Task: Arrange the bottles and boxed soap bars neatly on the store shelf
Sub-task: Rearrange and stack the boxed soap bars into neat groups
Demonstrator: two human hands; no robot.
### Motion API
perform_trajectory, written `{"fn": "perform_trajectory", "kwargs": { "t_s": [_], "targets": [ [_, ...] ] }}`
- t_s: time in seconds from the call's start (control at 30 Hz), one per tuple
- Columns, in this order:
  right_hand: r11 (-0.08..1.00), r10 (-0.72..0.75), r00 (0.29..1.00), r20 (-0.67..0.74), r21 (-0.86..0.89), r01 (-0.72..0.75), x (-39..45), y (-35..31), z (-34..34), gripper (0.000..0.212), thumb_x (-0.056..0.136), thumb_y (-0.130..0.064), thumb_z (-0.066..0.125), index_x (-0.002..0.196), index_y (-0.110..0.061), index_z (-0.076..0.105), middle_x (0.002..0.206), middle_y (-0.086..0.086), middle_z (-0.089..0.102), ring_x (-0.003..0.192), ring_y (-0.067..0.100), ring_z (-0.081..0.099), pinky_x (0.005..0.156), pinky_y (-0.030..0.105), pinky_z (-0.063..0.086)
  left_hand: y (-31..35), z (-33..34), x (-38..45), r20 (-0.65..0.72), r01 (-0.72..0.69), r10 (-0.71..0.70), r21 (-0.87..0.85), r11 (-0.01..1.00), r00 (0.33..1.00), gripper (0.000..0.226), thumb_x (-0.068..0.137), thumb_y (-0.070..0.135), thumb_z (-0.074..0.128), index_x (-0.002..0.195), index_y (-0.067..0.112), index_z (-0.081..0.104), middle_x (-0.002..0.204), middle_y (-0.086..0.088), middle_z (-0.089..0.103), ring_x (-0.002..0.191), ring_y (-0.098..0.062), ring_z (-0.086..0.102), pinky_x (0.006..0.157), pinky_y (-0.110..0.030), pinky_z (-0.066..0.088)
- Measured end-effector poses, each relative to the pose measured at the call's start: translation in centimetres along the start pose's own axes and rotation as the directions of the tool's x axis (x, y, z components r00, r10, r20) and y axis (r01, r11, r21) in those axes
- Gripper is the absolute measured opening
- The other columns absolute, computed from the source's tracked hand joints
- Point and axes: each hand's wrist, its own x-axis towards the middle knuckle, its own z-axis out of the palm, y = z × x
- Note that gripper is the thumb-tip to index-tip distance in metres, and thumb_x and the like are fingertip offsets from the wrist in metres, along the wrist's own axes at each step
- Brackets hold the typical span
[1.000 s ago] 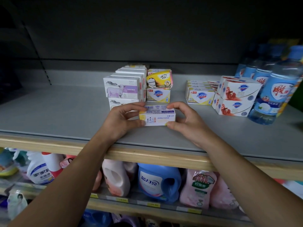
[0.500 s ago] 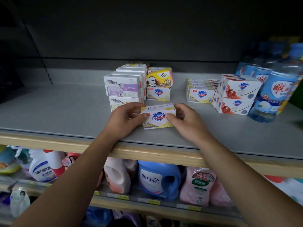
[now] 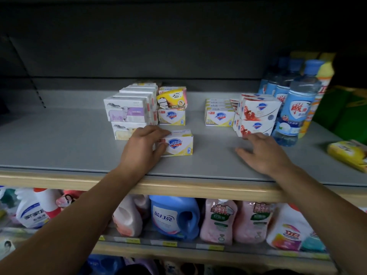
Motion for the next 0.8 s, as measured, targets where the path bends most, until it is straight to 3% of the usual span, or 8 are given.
{"fn": "perform_trajectory", "kwargs": {
  "t_s": [0.13,0.3,0.63,0.8],
  "targets": [
    [0.997,0.047,0.997,0.056,-0.069,-0.044,-0.1,1.9,0.0,0.059,0.092,-0.063,0.039,0.13,-0.02,0.056,0.138,0.007,0.051,0.128,0.028,0.045,0.102,0.037,0.04,2.7,2.5,2.2,0.08,-0.015,0.014,0.003,1.0,0.997,0.033,0.084,0.011,0.071,0.117,0.012,0.07,0.115,-0.008,0.067,0.107,-0.031,0.061,0.092,-0.041,0.05],
    [0.997,0.022,0.998,0.052,-0.079,-0.018,0.3,2.1,0.6,0.055,0.094,-0.059,0.035,0.129,-0.022,0.054,0.139,0.006,0.051,0.129,0.027,0.044,0.105,0.038,0.037,4.8,6.2,5.3,0.135,0.023,-0.023,0.003,1.0,0.991,0.034,0.085,0.014,0.068,0.119,0.014,0.069,0.117,-0.007,0.066,0.108,-0.029,0.06,0.092,-0.036,0.049],
    [0.998,0.011,1.0,0.016,-0.068,-0.01,0.7,2.7,1.3,0.057,0.093,-0.055,0.035,0.136,-0.021,0.05,0.139,0.002,0.049,0.13,0.027,0.041,0.108,0.041,0.031,5.9,13.3,10.9,0.114,0.077,-0.078,0.014,0.997,0.99,0.031,0.088,0.015,0.063,0.119,0.016,0.069,0.121,-0.006,0.066,0.11,-0.026,0.059,0.093,-0.031,0.045],
    [0.999,0.006,1.0,-0.005,-0.046,-0.006,0.9,2.8,1.6,0.06,0.09,-0.059,0.033,0.137,-0.024,0.048,0.137,0.0,0.049,0.13,0.026,0.04,0.108,0.043,0.03,5.7,15.3,12.8,0.093,0.105,-0.109,0.046,0.993,0.99,0.03,0.09,0.021,0.063,0.12,0.022,0.069,0.127,0.0,0.064,0.123,-0.022,0.049,0.099,-0.036,0.045]
  ]
}}
